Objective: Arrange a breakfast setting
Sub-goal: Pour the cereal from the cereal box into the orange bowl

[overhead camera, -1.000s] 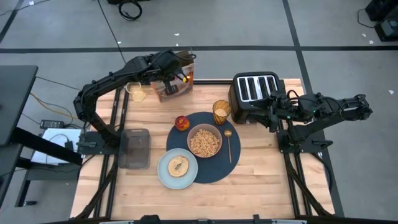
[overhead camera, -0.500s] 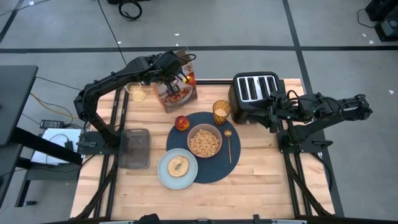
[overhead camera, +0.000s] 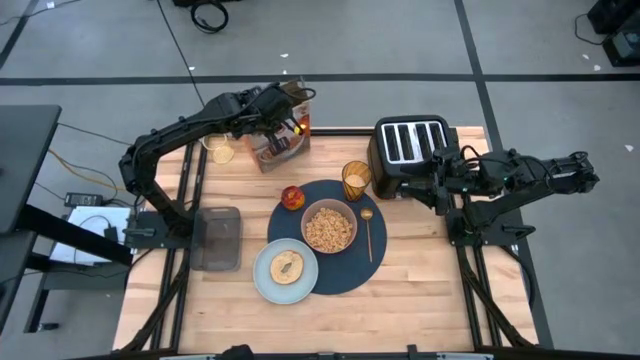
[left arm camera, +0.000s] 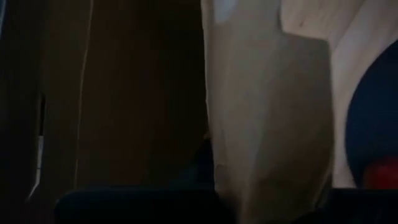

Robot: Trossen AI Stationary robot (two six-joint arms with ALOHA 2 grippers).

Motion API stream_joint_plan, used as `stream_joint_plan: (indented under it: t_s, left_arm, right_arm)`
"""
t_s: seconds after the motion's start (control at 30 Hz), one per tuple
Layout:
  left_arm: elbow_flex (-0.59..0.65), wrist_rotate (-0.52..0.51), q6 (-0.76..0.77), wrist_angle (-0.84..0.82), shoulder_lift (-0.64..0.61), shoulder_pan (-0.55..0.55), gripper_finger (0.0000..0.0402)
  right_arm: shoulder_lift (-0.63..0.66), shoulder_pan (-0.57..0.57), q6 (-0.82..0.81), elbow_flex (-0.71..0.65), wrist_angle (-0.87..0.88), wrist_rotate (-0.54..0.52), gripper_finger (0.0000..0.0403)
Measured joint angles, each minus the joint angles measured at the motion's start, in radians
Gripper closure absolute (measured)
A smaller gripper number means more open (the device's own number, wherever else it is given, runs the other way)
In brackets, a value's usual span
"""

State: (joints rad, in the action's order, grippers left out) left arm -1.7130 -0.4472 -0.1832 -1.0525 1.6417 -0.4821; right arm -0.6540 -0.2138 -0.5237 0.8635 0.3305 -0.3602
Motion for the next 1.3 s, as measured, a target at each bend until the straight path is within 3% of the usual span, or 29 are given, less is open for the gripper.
stream_joint_plan:
  t_s: [0.47,0.6,0.77,0.93,1.3]
  left_arm:
    - [0.000,0.035,0.014,-0.004,-0.001,0.028,0.0299]
    - [0.000,0.045,-0.036,-0.024,-0.001,0.045,0.0321]
    - [0.000,0.025,-0.071,-0.026,-0.001,0.061,0.0391]
    - [0.000,-0.029,-0.144,-0.043,-0.001,0.060,0.0396]
    - [0.000,-0.080,-0.120,-0.032,0.021,0.048,0.0399]
  right_arm:
    - [0.000,0.000,0.000,0.000,0.000,0.046,0.0039]
    - [0.000,0.000,0.002,0.000,0.000,0.048,0.0039]
    - [0.000,0.000,0.002,0.000,0.000,0.048,0.0039]
    - [0.000,0.000,0.000,0.000,0.000,0.048,0.0039]
    - [0.000,0.000,-0.025,0.000,-0.001,0.060,0.0039]
